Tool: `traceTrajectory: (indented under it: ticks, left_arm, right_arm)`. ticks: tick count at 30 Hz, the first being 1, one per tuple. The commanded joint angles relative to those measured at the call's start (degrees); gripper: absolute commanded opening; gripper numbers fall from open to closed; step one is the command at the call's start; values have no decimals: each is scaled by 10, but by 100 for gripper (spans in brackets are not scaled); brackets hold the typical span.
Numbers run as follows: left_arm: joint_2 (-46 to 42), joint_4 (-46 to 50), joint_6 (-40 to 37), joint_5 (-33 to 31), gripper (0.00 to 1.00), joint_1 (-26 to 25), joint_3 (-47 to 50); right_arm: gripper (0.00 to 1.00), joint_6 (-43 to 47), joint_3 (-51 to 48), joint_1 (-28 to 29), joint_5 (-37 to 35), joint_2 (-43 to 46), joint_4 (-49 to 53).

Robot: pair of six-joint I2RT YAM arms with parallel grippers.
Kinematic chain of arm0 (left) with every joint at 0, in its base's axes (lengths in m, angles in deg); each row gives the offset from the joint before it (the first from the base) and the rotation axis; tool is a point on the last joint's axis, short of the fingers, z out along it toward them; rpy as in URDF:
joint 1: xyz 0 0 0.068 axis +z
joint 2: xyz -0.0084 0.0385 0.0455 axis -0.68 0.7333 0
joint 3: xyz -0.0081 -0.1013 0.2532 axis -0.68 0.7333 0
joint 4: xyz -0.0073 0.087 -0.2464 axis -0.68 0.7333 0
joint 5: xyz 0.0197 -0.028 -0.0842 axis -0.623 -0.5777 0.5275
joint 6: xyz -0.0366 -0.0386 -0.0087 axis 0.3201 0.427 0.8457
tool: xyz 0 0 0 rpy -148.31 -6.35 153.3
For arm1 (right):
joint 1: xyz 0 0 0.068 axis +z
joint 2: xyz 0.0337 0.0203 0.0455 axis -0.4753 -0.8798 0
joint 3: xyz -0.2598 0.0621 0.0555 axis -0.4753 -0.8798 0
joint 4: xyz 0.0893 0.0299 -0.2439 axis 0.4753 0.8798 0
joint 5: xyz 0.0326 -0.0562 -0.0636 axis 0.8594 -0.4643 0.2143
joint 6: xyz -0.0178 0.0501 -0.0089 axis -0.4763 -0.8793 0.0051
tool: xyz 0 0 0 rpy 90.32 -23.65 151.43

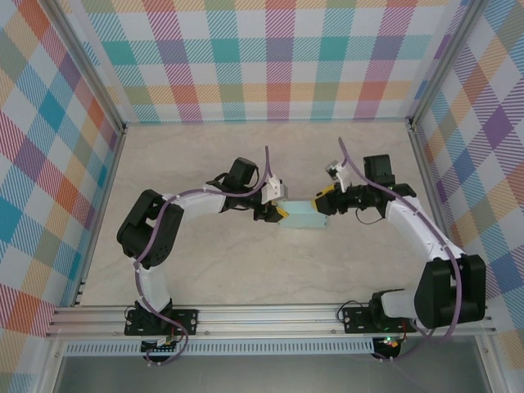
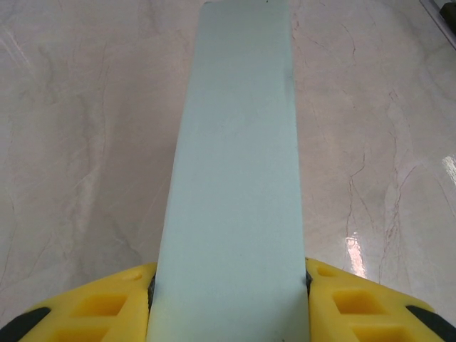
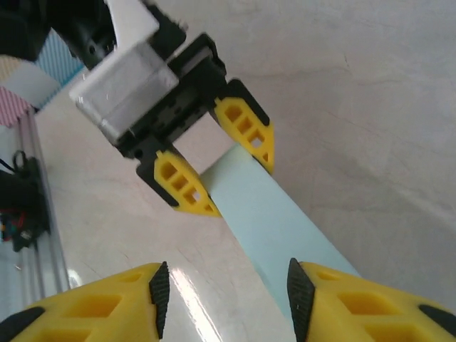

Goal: Fold the paper box

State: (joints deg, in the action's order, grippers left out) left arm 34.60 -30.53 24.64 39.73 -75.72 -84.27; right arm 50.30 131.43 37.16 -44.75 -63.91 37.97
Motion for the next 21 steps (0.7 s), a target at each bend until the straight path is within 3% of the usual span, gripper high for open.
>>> traceTrajectory:
  ticks: [1, 3, 7, 11, 15, 21]
  left_arm:
    - [4, 40, -3, -37, 41, 0, 1]
    - [8, 39, 1, -36, 41, 1, -2]
    - [11, 46, 4, -38, 42, 0, -10]
    - [18, 67, -7, -40, 42, 1, -20]
    - [21, 74, -12, -42, 42, 0, -23]
    - [29, 86, -15, -44, 42, 0, -30]
  right_arm:
    - [32, -221, 37, -1, 86, -49, -33]
    - [27, -280, 45, -1, 129, -92, -23]
    - [21, -260, 37, -7, 160, -127, 16]
    - [14, -291, 19, -23, 230, -185, -17]
    - [8, -289, 19, -51, 203, -246, -18]
    - [8, -243, -5, -56, 85, -264, -6]
